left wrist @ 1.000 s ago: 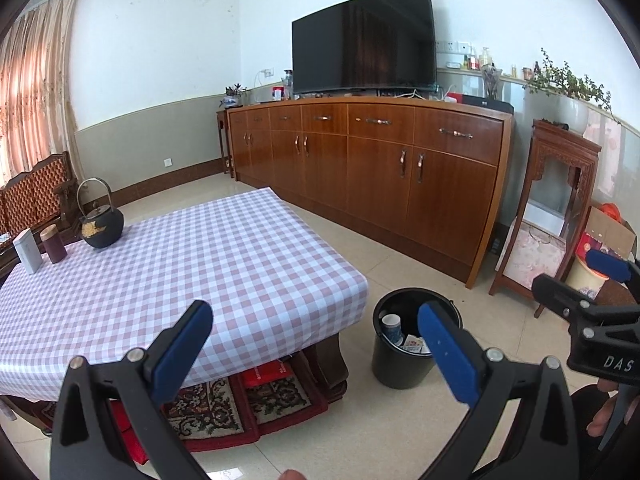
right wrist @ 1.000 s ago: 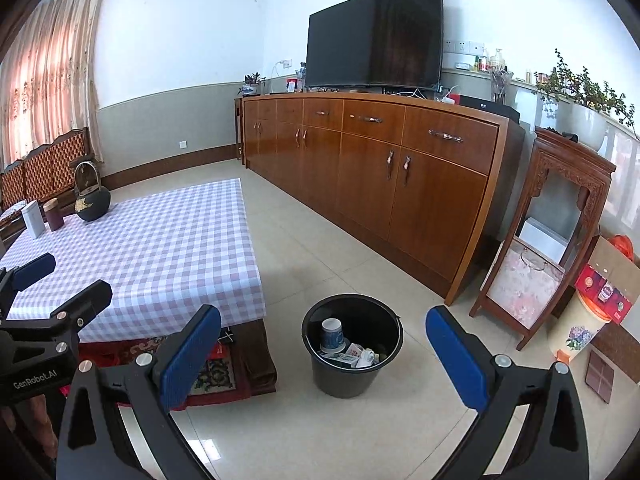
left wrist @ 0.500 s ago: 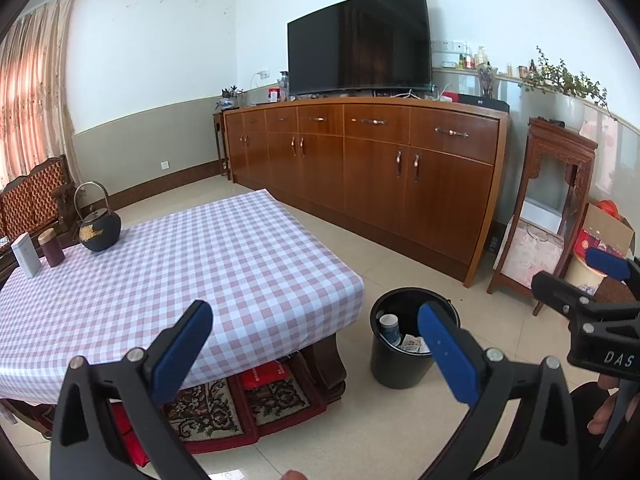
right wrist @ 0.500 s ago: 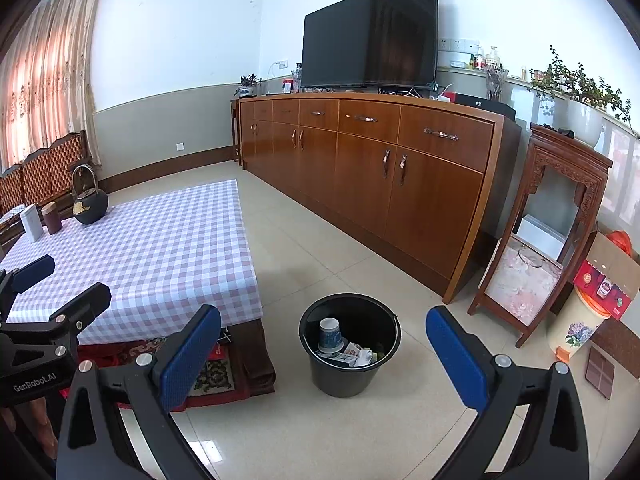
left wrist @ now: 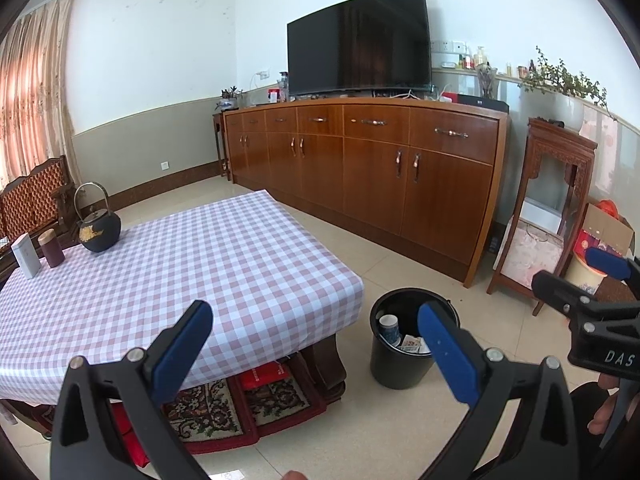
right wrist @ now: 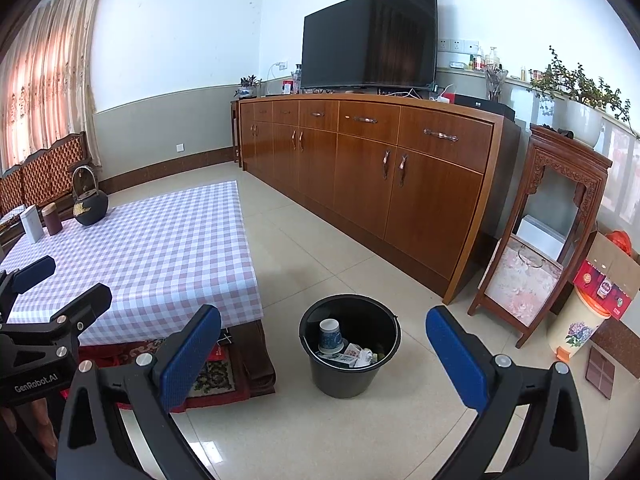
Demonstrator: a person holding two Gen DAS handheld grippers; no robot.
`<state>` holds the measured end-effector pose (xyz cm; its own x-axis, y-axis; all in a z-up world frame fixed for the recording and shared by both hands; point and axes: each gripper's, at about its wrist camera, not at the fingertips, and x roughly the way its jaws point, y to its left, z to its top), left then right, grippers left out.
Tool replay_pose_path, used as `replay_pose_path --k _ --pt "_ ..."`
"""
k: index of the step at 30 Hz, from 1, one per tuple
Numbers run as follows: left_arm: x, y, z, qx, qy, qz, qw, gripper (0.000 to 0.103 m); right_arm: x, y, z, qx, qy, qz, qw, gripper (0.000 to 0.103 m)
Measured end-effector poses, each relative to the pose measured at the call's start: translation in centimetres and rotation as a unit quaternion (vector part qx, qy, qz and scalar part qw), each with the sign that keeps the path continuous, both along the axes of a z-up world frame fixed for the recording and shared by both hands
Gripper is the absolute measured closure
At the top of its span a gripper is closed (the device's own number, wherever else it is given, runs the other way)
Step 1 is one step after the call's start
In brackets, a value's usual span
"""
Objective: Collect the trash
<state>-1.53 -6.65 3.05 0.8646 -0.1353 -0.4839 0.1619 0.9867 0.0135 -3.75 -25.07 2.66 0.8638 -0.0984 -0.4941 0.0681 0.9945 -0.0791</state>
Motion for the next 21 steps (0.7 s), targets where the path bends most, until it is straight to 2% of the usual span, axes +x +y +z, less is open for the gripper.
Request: replay_pose_path --k 21 --pt "0.24 0.02 0.28 0.001 -0.002 -0.003 1.0 0.0 0.06 0.02 0.37 -0.003 -0.003 0.002 1.0 0.0"
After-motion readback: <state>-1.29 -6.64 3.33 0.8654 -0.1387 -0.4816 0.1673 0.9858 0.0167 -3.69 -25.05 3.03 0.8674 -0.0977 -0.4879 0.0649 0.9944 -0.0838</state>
